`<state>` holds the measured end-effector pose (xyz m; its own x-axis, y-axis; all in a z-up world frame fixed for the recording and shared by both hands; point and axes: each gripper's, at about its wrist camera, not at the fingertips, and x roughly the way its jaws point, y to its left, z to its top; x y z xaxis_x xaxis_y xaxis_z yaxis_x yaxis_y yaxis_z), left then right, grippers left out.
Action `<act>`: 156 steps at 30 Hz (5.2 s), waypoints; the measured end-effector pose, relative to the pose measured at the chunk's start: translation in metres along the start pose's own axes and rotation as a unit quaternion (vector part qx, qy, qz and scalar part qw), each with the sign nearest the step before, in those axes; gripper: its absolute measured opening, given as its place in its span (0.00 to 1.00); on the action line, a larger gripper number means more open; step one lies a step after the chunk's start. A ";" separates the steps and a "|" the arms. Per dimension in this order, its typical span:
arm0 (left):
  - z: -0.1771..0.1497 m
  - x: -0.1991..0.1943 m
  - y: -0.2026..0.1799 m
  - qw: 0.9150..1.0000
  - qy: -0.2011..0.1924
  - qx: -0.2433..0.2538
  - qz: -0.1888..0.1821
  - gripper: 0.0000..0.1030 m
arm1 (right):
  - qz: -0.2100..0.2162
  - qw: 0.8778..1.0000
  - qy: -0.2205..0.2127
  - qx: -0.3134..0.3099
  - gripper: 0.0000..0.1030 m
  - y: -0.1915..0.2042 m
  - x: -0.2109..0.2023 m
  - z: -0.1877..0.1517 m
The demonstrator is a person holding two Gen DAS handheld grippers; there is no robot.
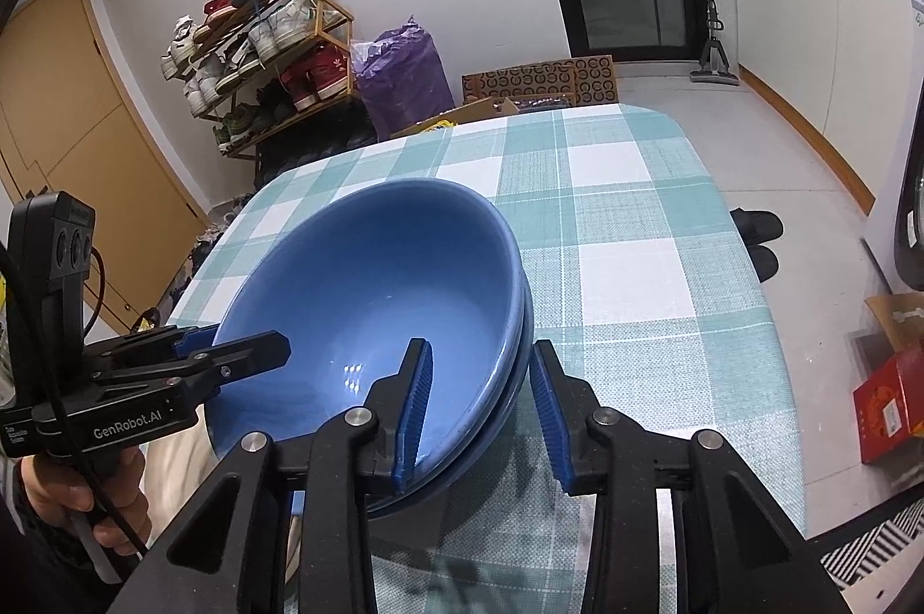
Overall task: Organize plates and bowls
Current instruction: 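Close both grippers on the rim of the stacked light-blue bowls, then lift the light-blue bowl stack with both grippers and carry it over the cream plates, then lower the bowl stack onto the cream plate stack with both grippers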
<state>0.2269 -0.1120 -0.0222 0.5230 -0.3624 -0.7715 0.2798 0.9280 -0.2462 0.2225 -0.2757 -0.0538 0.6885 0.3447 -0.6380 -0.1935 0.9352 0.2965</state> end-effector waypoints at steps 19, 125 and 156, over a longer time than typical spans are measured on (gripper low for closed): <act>0.003 -0.008 -0.009 1.000 -0.009 0.009 -0.002 0.37 | -0.008 1.000 -0.007 -0.003 0.35 -0.004 -0.011 0.001; -0.066 -0.152 0.058 0.991 -0.101 -0.043 0.082 0.37 | 0.072 0.990 -0.044 -0.109 0.35 0.158 -0.071 -0.022; -0.079 -0.122 0.074 0.992 -0.070 -0.059 0.090 0.37 | 0.077 0.992 -0.004 -0.100 0.35 0.150 -0.031 -0.037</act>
<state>0.1201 0.0083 0.0076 0.6655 -0.1908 -0.7216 0.0806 0.9795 -0.1846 0.1458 -0.1428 -0.0158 0.6459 0.4853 -0.5893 -0.4315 0.8689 0.2427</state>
